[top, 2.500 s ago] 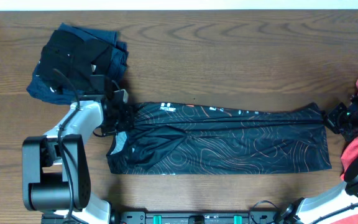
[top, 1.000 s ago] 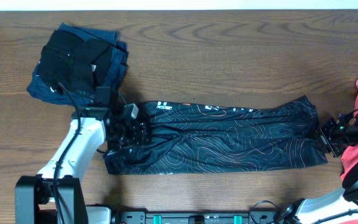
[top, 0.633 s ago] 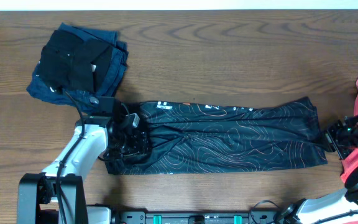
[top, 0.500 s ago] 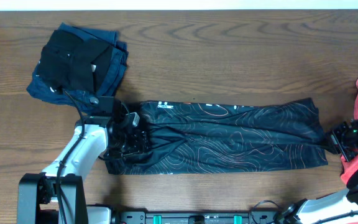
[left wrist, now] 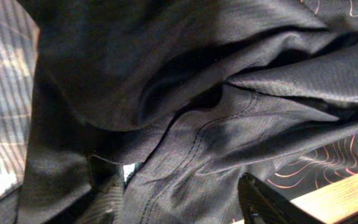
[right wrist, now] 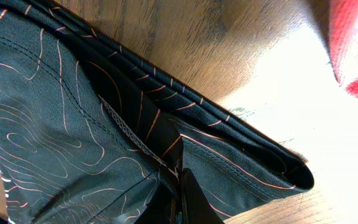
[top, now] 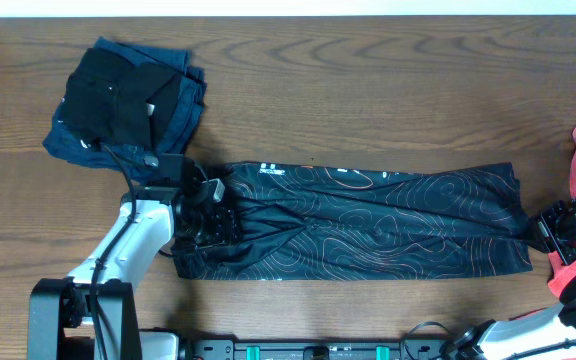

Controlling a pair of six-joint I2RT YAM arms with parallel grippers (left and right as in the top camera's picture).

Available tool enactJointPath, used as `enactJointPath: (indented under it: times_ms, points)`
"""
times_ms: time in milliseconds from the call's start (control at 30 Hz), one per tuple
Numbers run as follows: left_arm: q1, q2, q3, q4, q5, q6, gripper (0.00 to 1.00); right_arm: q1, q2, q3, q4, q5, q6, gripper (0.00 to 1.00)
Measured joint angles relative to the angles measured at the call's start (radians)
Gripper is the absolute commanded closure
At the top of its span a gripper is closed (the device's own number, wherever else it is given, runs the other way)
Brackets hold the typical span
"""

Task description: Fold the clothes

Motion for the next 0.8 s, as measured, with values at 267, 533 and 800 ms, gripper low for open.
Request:
enactJointPath:
  times_ms: [267,533,800]
  points:
    - [0.0,0.0,-0.026,0.066,0.0,-0.003,0.64,0.0,0.0,0.0,0.014,-0.005,0.0,0.99]
    - [0.0,0.0,-0.074,0.156,-0.034,-0.016,0.94,0.0,0.0,0.0,0.019,-0.017,0.0,0.99]
    - [0.0,-0.008,-0.042,0.03,-0.033,-0.039,0.94,0.0,0.0,0.0,0.023,-0.02,0.0,0.99]
